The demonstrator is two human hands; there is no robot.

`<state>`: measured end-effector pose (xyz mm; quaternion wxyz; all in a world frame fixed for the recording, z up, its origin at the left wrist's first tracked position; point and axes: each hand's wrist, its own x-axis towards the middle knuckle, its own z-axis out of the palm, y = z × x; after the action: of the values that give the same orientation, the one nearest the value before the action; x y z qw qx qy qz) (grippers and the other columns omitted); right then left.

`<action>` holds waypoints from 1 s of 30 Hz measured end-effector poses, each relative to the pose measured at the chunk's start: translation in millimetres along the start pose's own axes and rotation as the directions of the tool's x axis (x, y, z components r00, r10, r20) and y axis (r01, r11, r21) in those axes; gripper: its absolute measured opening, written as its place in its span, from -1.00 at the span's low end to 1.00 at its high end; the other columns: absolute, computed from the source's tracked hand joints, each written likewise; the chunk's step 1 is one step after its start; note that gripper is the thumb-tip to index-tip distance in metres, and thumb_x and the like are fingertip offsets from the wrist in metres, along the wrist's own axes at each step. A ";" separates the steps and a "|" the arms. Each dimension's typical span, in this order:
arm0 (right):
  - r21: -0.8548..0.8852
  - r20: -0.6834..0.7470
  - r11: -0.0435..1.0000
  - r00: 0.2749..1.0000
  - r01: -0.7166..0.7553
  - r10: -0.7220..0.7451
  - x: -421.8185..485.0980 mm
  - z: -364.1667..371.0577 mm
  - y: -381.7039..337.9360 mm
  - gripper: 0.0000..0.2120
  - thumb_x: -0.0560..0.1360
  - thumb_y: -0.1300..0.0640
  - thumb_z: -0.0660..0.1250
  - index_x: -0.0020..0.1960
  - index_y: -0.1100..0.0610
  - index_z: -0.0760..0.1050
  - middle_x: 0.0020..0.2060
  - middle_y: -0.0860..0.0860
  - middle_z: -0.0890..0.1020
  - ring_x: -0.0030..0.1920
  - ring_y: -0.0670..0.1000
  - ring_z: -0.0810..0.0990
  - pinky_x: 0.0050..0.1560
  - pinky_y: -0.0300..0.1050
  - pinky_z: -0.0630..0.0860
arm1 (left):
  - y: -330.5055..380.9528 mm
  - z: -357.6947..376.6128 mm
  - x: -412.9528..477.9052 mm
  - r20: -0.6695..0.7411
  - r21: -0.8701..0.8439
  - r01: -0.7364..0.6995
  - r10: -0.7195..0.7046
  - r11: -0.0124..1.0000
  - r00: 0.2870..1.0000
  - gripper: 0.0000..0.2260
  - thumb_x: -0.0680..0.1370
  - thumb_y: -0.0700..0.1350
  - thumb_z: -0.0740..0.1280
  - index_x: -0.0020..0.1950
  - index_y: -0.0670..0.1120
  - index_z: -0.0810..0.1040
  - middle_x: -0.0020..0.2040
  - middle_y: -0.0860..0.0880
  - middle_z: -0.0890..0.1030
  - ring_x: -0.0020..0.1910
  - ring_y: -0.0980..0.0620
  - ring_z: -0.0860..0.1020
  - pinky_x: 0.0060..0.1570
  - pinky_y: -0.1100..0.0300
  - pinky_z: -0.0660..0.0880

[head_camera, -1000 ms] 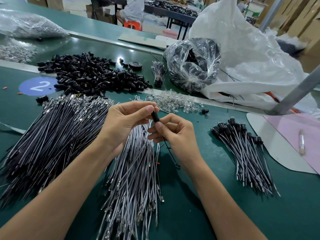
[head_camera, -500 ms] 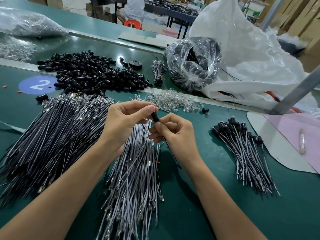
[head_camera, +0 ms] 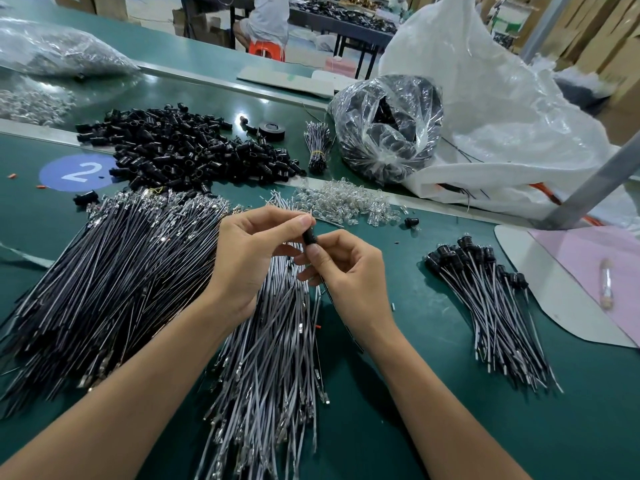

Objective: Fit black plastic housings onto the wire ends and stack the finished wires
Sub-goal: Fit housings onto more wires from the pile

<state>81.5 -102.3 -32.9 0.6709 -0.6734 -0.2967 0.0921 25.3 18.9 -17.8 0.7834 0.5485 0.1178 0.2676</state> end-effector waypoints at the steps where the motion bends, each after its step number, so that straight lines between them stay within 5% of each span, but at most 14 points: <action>1: -0.008 -0.002 1.000 1.000 0.008 -0.008 -0.4 0.5 -0.1 -0.81 0.54 0.30 0.36 -0.15 0.05 0.57 -0.26 0.07 0.71 -0.30 0.01 0.69 -0.28 -0.25 0.54 | -0.3 -0.5 0.3 0.010 -0.007 0.004 -0.004 1.000 1.000 -0.96 0.34 -0.16 0.48 -0.24 -0.10 0.70 -0.19 -0.17 0.68 -0.19 -0.10 0.61 -0.13 0.07 0.58; 7: -0.009 -0.067 0.998 0.996 0.061 -0.061 2.2 -3.6 -2.5 -0.84 0.54 0.29 0.37 -0.20 0.12 0.53 -0.36 -0.02 0.64 -0.36 -0.13 0.61 -0.31 -0.31 0.50 | -4.1 -1.6 -0.6 0.245 0.052 0.027 -0.039 0.998 0.969 -0.72 0.40 -0.13 0.47 0.08 -0.17 0.64 -0.02 -0.13 0.71 -0.05 0.00 0.67 -0.05 0.22 0.59; 10: 0.004 -0.075 0.997 0.994 0.076 -0.075 1.5 -4.8 -3.5 -0.82 0.53 0.31 0.36 -0.21 0.11 0.52 -0.37 -0.05 0.62 -0.37 -0.16 0.60 -0.30 -0.33 0.51 | -5.0 3.2 -2.4 0.224 0.076 -0.010 -0.007 0.997 0.975 -0.76 0.38 -0.18 0.44 0.03 -0.18 0.67 -0.09 -0.11 0.72 -0.13 0.04 0.68 -0.13 0.26 0.59; 14: 0.023 -0.047 0.996 0.995 0.090 -0.089 0.8 -2.9 -3.6 -0.79 0.53 0.36 0.34 -0.20 0.11 0.50 -0.32 0.04 0.63 -0.34 -0.14 0.62 -0.26 -0.32 0.52 | 0.4 2.3 -3.8 0.186 -0.013 -0.082 0.083 0.997 0.979 -0.77 0.39 -0.22 0.42 0.03 -0.21 0.65 -0.07 -0.13 0.72 -0.07 -0.01 0.69 0.01 0.17 0.61; 20: 0.077 -0.025 0.986 0.989 0.149 -0.148 -1.2 -0.4 -1.8 -0.89 0.53 0.35 0.33 -0.14 0.21 0.51 -0.30 0.05 0.61 -0.33 -0.13 0.62 -0.25 -0.30 0.52 | 5.8 9.8 -11.7 0.197 -0.020 -0.208 0.208 0.978 0.958 -0.82 0.42 -0.26 0.38 0.01 -0.17 0.64 -0.18 -0.03 0.73 -0.20 -0.03 0.65 -0.19 0.22 0.59; 25: 0.031 -0.024 0.985 0.986 0.168 -0.168 0.2 3.7 -1.7 -0.88 0.49 0.28 0.35 -0.21 0.21 0.47 -0.36 -0.05 0.63 -0.29 0.01 0.65 -0.10 -0.03 0.60 | 4.8 8.5 -9.7 0.129 -0.014 -0.229 0.228 0.973 0.965 -0.85 0.43 -0.22 0.40 -0.02 -0.16 0.65 -0.16 -0.05 0.73 -0.14 0.04 0.70 -0.12 0.25 0.61; 30: -0.002 -0.015 0.986 0.986 0.164 -0.164 -1.9 5.9 -3.8 -0.85 0.50 0.28 0.36 -0.21 0.29 0.46 -0.36 -0.03 0.62 -0.28 0.05 0.66 -0.07 0.01 0.59 | 4.3 5.4 -7.4 0.091 -0.007 -0.222 0.222 0.975 0.971 -0.86 0.41 -0.16 0.42 -0.05 -0.12 0.67 -0.17 -0.07 0.73 -0.14 0.02 0.70 -0.10 0.25 0.59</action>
<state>75.9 -98.5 -30.3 0.6781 -0.6477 -0.3459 0.0313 20.5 11.7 -12.6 0.7522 0.5710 0.0203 0.3283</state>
